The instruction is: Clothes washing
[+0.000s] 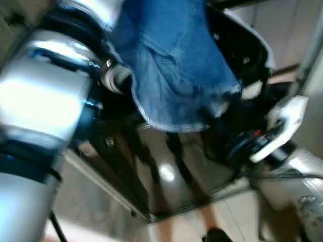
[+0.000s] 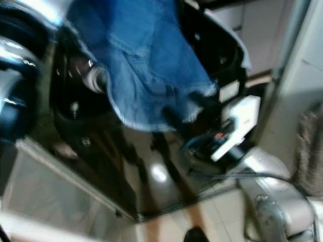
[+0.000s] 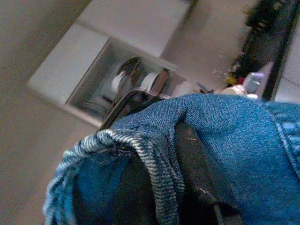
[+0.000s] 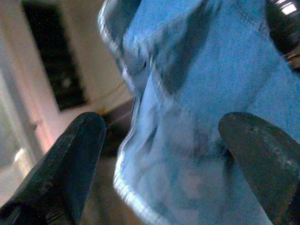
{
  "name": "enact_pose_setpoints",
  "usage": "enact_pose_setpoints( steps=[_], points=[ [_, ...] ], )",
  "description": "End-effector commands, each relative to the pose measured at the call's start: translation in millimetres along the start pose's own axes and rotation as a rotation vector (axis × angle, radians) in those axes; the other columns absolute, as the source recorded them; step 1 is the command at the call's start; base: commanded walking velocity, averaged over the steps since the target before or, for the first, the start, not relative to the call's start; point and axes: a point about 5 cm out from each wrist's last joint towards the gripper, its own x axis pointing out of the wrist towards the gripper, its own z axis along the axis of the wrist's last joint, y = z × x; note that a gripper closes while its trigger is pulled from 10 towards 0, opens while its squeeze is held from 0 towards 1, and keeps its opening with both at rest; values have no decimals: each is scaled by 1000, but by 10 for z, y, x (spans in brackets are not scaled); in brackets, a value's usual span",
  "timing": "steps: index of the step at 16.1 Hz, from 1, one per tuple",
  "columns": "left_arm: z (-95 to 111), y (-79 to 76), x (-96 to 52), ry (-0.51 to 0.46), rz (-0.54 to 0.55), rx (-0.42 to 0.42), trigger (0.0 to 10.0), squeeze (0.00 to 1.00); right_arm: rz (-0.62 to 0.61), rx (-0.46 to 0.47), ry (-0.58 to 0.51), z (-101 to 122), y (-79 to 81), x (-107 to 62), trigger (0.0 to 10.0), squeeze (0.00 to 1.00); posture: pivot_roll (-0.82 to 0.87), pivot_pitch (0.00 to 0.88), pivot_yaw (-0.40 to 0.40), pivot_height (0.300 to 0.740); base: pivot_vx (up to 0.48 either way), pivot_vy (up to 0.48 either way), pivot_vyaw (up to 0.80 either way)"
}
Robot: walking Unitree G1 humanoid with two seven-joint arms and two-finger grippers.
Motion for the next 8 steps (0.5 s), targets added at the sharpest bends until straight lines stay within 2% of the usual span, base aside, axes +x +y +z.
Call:
enact_pose_setpoints(
  steps=[1, 2, 3, 4, 6, 7, 8],
  points=[
    [-283, 146, -97, 94, 68, 41, 0, 0, 35, 27, -31, 53, 112, 29, 10000, 0, -379, 61, 242, 740, 480, 0, 0],
    [-395, 125, -134, 136, 74, 56, 0, 0, 20, 39, -10, 1, 118, 12, 10000, 0, -379, 61, 242, 740, 480, 0, 0],
    [-512, 87, -177, 179, 68, 129, 0, 0, 8, 56, 12, -39, 128, 0, 10000, 0, -381, 53, 239, 740, 480, 0, 0],
    [-608, 56, -216, 208, 61, 155, 0, 0, 6, 71, 16, -55, 148, 4, 10000, 0, -381, 53, 239, 740, 480, 0, 0],
    [-1153, -121, -507, 378, 12, 270, 0, 0, 22, 131, 15, -84, 250, 58, 10000, 0, -387, 32, 226, 740, 480, 0, 0],
    [-1304, -205, -606, 433, -12, 215, 0, 0, 47, 143, 6, -44, 295, 86, 10000, 0, -388, 28, 219, 740, 480, 0, 0],
    [-1408, -339, -679, 480, -70, 155, 10000, 0, 75, 145, 0, 5, 323, 97, 10000, 0, -380, 22, 205, 740, 0, 0, 0]
  ],
)
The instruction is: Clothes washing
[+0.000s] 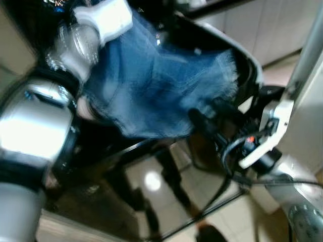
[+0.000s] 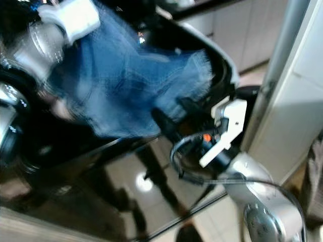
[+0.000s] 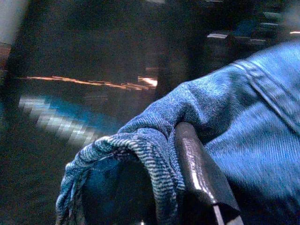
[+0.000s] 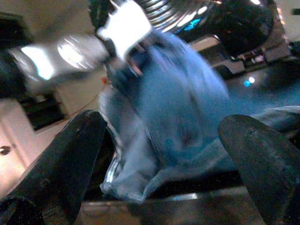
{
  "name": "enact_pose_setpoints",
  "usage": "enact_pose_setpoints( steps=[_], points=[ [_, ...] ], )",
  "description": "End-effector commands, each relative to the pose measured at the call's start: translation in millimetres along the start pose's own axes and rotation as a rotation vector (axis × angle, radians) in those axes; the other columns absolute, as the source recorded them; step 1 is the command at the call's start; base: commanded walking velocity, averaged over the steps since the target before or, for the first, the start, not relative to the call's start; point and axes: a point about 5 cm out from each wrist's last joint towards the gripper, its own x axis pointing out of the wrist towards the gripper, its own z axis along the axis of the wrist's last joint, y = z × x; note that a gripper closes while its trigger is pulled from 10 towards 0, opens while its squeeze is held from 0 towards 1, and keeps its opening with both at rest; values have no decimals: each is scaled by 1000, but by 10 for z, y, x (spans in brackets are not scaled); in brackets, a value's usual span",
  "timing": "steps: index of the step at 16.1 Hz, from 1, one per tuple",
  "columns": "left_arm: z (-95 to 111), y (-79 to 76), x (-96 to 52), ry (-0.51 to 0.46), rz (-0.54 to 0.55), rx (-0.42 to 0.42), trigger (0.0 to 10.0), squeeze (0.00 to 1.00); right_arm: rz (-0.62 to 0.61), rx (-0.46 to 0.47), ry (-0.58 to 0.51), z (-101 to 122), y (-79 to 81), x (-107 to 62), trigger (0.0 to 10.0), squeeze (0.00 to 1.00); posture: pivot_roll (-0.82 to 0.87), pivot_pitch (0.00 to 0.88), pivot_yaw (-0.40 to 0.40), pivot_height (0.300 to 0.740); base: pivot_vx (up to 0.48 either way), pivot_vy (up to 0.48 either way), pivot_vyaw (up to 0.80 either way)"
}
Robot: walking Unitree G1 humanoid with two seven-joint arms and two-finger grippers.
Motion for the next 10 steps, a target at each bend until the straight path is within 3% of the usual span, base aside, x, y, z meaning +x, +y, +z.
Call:
enact_pose_setpoints(
  steps=[1, 2, 3, 5, 6, 8, 10],
  points=[
    [-72, 31, -11, 29, -29, -48, 10000, 0, 46, 4, -8, 59, 66, 29, 10000, 0, -377, 27, 201, 740, 0, 0, 0],
    [-90, -61, -17, 34, -66, -52, 10000, 0, 54, 1, -7, 80, 62, 29, 10000, 0, -372, 28, 191, 740, 0, 0, 0],
    [-52, -154, -17, 16, -113, -203, 10000, 1000, 52, -4, -6, 102, 48, 38, 10000, 0, -370, 24, 189, 740, 0, 0, 0],
    [51, -175, -7, -40, -152, -494, 10000, 1000, 51, 11, -2, 110, 52, 51, 10000, 0, -365, 19, 192, 740, 0, 0, 0],
    [86, -184, -5, -63, -166, -560, 10000, 1000, 46, 15, 1, 100, 40, 56, 10000, 0, -359, 18, 189, 740, 0, 0, 0],
    [140, -306, -17, -100, -238, -662, 10000, 1000, 14, 10, 33, 13, -22, 80, 10000, 0, -349, 7, 183, 740, 0, 0, 0],
    [164, -435, -41, -128, -299, -621, 10000, 1000, -37, 1, 58, -78, -134, 105, 10000, 0, -338, 0, 175, 740, 0, 0, 0]
  ],
)
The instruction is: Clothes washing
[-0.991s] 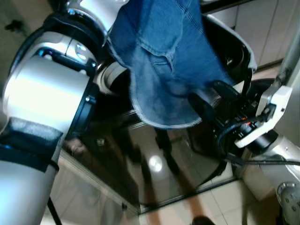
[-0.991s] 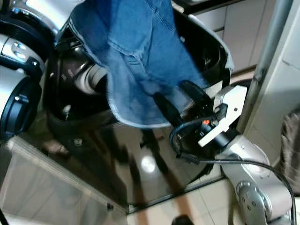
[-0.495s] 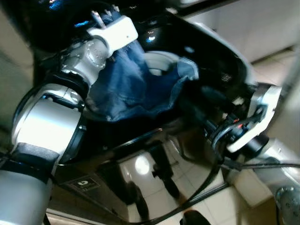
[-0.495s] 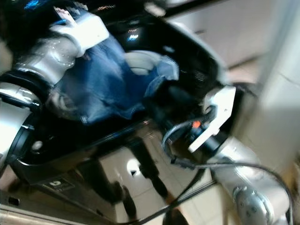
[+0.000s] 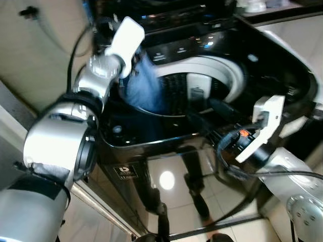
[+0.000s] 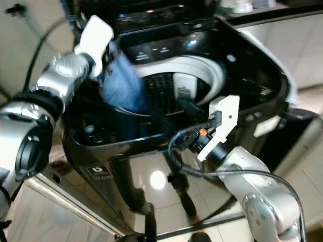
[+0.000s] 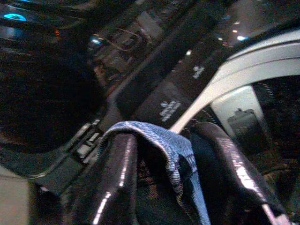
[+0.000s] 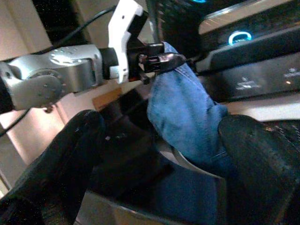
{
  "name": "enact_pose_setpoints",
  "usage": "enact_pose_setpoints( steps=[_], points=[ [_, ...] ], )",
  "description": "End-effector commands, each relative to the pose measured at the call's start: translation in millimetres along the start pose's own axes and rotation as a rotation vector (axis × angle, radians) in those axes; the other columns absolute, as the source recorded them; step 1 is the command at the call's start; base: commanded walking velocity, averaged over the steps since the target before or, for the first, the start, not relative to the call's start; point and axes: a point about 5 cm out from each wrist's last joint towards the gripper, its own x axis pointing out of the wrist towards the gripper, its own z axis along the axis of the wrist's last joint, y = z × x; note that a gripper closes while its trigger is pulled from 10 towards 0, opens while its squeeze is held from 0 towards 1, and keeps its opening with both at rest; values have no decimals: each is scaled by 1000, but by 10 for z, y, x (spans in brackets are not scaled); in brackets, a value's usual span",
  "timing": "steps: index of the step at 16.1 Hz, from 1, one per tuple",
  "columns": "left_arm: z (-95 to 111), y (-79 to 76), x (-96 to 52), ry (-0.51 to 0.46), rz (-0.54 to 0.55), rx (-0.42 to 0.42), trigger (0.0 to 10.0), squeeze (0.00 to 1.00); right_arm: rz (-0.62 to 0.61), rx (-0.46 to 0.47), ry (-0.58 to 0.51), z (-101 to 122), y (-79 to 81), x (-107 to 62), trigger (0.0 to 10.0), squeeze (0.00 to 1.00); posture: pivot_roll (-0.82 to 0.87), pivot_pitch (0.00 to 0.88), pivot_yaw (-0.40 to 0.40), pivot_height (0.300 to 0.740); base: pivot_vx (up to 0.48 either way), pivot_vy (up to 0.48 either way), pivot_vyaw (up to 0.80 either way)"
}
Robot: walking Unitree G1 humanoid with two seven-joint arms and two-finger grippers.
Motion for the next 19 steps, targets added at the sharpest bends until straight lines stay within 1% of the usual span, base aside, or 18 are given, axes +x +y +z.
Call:
enact_pose_setpoints(
  steps=[1, 2, 3, 4, 5, 6, 7, 8, 9, 10, 11, 12, 13, 15, 16, 17, 18, 19],
  points=[
    [95, 59, -11, -51, 0, -2, 10000, 1000, 8, -23, -19, 31, 5, 65, 10000, 0, -330, 0, 172, 740, 0, 0, 0],
    [125, 22, -2, -82, -28, -55, 10000, 1000, -20, -37, -20, 11, -32, 97, 10000, 0, -323, 0, 180, 740, 0, 0, 0],
    [285, -8, 13, -195, -26, -118, 10000, 0, -140, -59, -58, 4, -165, 143, 10000, 0, -319, 0, 188, 740, 0, 0, 0],
    [517, -62, 0, -355, -74, -148, 10000, 0, -183, -76, -82, 5, -217, 159, 10000, 0, -307, 0, 187, 740, 0, 0, 0],
    [633, -106, -29, -444, -111, -160, 10000, 0, -202, -90, -92, 6, -244, 170, 10000, 0, -296, 0, 186, 740, 0, 0, 0],
    [709, -150, -111, -542, -116, -148, 10000, 0, -234, -111, -112, 4, -296, 200, 10000, 0, -270, 0, 182, 740, 0, 0, 0],
    [709, -204, -222, -610, -99, -170, 10000, 0, -284, -169, -145, 24, -352, 243, 10000, 0, -262, 0, 180, 740, 0, 0, 0],
    [621, -347, -307, -623, -126, -179, 10000, 0, -303, -189, -174, 42, -385, 282, 10000, 0, -241, 0, 163, 740, 0, 0, 0],
    [510, -418, -306, -584, -141, -201, 10000, 0, -300, -189, -177, 42, -396, 305, 10000, 0, -237, 0, 160, 740, 0, 0, 0],
    [389, -461, -324, -541, -137, -227, 10000, 0, -285, -194, -177, 43, -399, 332, 10000, 0, -237, 0, 160, 740, 0, 0, 0],
    [335, -474, -357, -533, -127, -233, 10000, 0, -283, -199, -180, 38, -406, 346, 10000, 0, -237, 0, 160, 740, 0, 0, 0],
    [246, -529, -381, -487, -157, -219, 10000, 1000, -280, -200, -184, 13, -401, 377, 10000, 0, -217, 0, 150, 740, 0, 0, 0],
    [246, -536, -377, -480, -175, -232, 10000, 1000, -278, -200, -186, 7, -393, 384, 10000, 0, -221, 0, 153, 740, 0, 0, 0],
    [245, -579, -330, -423, -278, -485, 10000, 1000, -282, -200, -191, 2, -394, 370, 10000, 0, -233, 0, 162, 740, 0, 0, 0],
    [224, -634, -290, -362, -346, -551, 10000, 1000, -287, -201, -189, -9, -392, 353, 10000, 0, -244, 0, 168, 740, 0, 0, 0],
    [211, -679, -290, -300, -411, -420, 10000, 1000, -286, -201, -187, -17, -381, 343, 10000, 0, -248, 0, 170, 740, 0, 0, 0],
    [157, -641, -313, -200, -443, -92, 10000, 1000, -285, -200, -184, -23, -365, 329, 10000, 0, -249, 0, 172, 740, 0, 0, 0],
    [150, -506, -312, -143, -434, 95, 10000, 1000, -286, -200, -183, -31, -358, 322, 10000, 0, -249, 0, 177, 740, 0, 0, 0]
  ],
)
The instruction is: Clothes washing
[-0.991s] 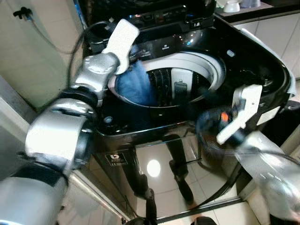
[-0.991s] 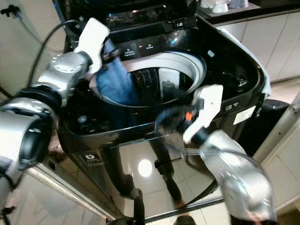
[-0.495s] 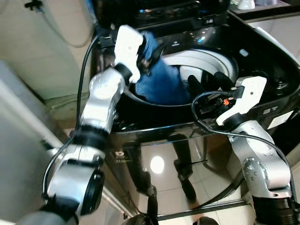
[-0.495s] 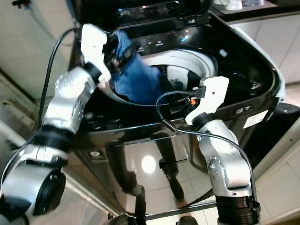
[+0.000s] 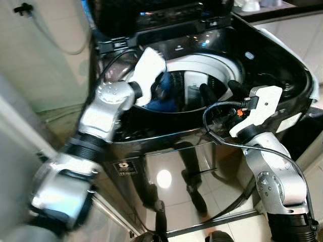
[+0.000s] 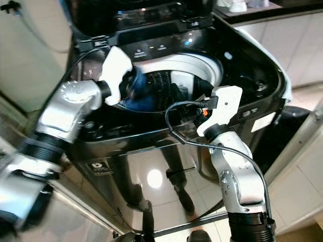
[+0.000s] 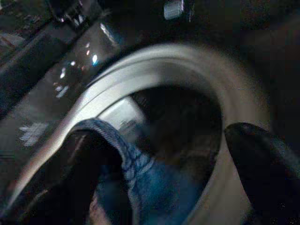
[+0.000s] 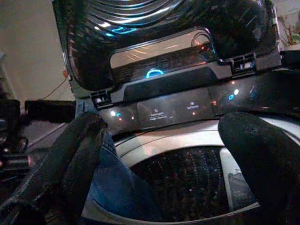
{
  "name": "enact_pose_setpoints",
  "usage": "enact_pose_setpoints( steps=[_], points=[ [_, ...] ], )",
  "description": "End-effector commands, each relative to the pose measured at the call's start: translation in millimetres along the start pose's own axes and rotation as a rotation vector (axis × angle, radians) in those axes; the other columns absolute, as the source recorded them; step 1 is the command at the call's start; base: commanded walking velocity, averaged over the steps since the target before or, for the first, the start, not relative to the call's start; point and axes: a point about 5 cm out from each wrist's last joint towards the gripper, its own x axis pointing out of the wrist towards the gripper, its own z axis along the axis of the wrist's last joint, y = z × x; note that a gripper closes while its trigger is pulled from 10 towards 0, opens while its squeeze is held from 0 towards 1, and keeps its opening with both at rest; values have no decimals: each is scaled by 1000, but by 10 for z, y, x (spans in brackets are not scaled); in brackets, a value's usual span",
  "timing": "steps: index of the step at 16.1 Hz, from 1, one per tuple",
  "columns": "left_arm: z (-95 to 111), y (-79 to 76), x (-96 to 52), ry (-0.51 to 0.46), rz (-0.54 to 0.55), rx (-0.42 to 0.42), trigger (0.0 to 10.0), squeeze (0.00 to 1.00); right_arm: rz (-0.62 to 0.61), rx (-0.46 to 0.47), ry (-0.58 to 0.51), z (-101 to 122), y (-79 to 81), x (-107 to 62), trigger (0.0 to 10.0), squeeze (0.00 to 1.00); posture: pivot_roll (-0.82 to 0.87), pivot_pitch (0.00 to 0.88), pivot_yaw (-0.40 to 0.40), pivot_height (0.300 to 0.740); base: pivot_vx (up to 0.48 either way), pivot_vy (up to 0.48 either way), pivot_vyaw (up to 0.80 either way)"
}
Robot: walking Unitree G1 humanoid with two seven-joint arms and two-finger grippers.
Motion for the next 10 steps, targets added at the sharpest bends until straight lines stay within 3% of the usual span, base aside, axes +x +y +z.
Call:
enact_pose_setpoints(
  steps=[1, 2, 3, 6, 8, 9, 10],
  points=[
    [210, 214, -77, -22, 56, 110, 10000, 1000, 16, -10, -14, 40, 58, -1, 10000, 0, -247, 0, 178, 740, 0, 0, 0],
    [279, 284, -91, -62, 89, 44, 10000, 1000, 17, -9, -14, 38, 64, -2, 10000, 0, -250, 0, 180, 740, 0, 0, 0],
    [310, 249, -152, -85, 48, 18, 10000, 1000, 17, -10, -13, 41, 69, -14, 10000, 0, -257, 1, 179, 740, 0, 0, 0],
    [242, 250, -432, 72, -109, 427, 10000, 1000, 22, -15, -4, 31, 64, -26, 10000, 0, -250, 4, 176, 740, 0, 0, 0],
    [170, 74, -497, 102, -235, 520, 10000, 1000, 86, -32, 12, 56, 95, -56, 10000, 0, -232, 5, 173, 740, 0, 0, 0],
    [175, 10, -548, 94, -318, 528, 10000, 1000, 196, -42, 53, 86, 140, -163, 10000, 0, -231, 8, 177, 740, 0, 0, 0],
    [303, 178, -551, 73, -261, 519, 10000, 1000, 364, -79, 122, 171, 179, -419, 10000, 0, -238, 13, 180, 740, 0, 0, 0]
  ],
)
